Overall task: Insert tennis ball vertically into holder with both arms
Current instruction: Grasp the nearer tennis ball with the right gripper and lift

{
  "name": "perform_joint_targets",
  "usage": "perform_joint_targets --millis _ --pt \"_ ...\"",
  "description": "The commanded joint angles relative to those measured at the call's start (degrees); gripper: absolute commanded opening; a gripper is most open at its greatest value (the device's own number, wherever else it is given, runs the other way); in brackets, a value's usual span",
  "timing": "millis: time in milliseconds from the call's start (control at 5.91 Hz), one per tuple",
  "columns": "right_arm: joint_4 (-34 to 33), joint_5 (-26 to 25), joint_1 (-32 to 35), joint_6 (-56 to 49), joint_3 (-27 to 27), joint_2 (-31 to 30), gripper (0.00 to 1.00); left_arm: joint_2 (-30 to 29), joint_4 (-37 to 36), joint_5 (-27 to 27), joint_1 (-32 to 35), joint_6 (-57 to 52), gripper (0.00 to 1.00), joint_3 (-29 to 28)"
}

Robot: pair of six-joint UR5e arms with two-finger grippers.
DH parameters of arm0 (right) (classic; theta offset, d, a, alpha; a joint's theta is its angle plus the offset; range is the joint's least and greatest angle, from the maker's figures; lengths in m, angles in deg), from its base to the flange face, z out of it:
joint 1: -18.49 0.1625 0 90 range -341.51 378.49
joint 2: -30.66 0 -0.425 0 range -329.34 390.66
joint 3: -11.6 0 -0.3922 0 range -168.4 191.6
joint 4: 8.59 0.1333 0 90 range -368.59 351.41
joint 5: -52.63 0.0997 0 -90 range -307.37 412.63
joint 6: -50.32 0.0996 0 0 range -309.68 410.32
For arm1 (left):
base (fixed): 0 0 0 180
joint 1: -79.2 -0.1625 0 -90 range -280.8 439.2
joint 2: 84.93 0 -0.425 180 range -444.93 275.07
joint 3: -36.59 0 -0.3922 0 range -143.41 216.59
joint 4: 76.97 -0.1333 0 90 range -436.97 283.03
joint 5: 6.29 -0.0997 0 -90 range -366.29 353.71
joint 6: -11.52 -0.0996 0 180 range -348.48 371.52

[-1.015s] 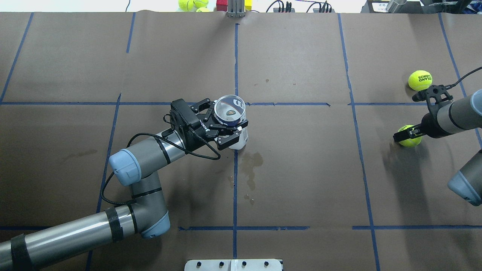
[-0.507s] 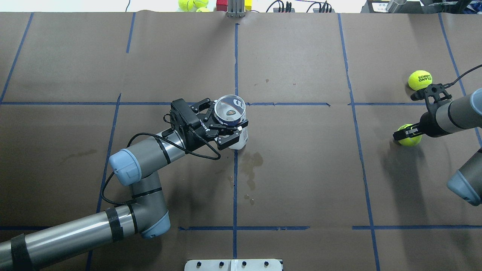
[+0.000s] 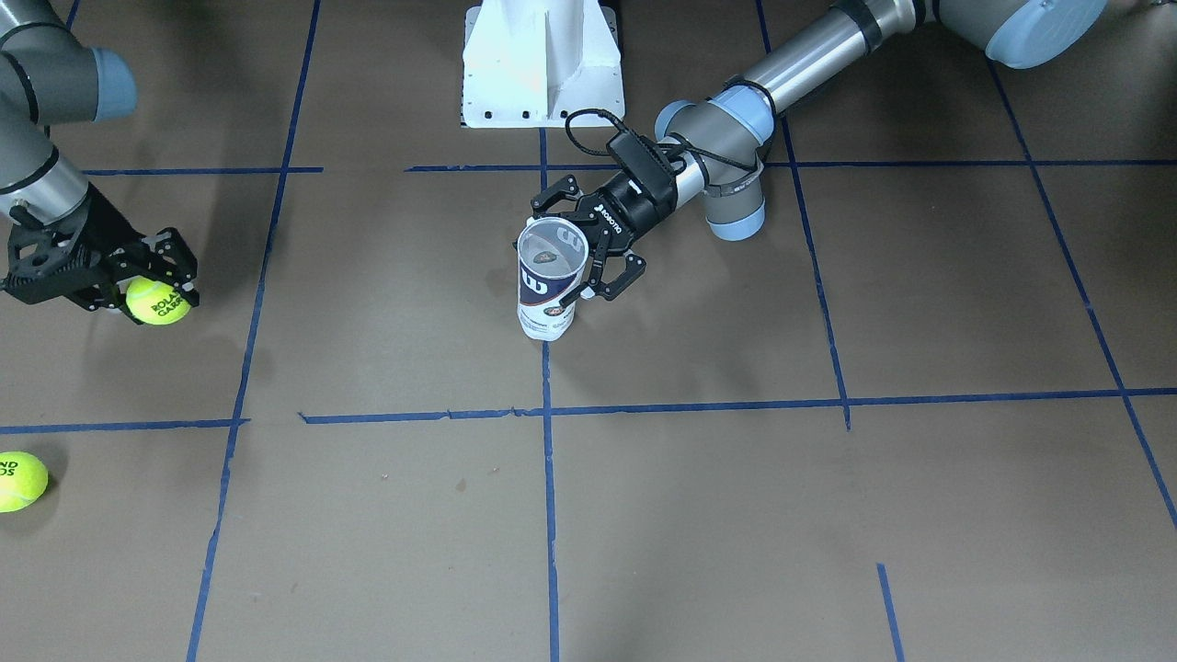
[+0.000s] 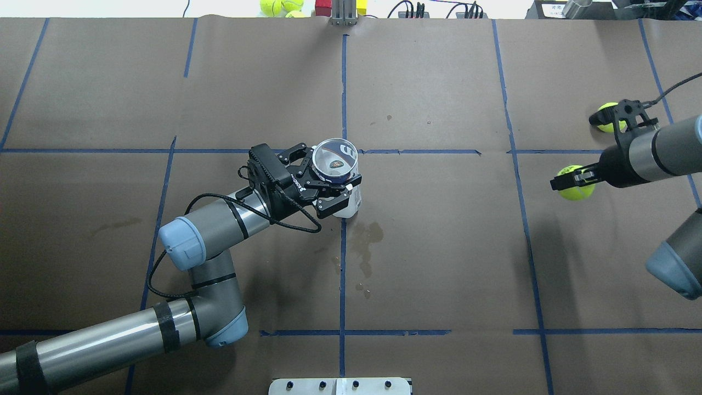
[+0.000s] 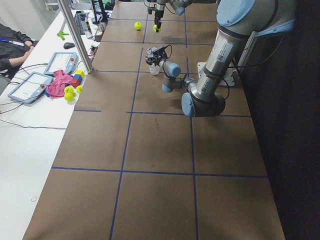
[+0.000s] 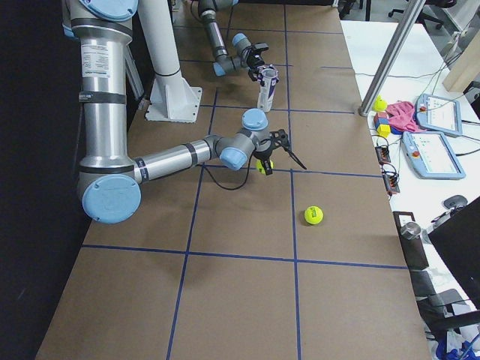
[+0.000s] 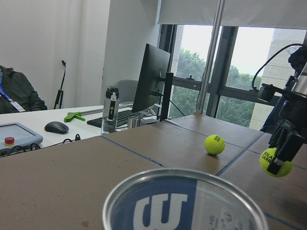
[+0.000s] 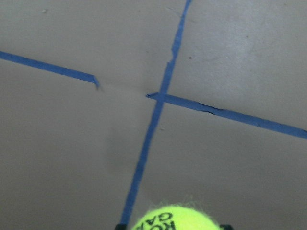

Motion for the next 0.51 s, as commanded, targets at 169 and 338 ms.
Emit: perform_joint_targets --millis 169,338 --pt "-25.37 0.29 -0.74 4.34 10.67 12.55 0.28 -0.17 -0.15 0.20 0.12 -0.27 0.92 0.18" --pt "-30.04 0.20 -2.39 8.36 10.95 17.90 0.27 -0.26 -0.15 0.20 0.12 -0.27 0.92 0.18"
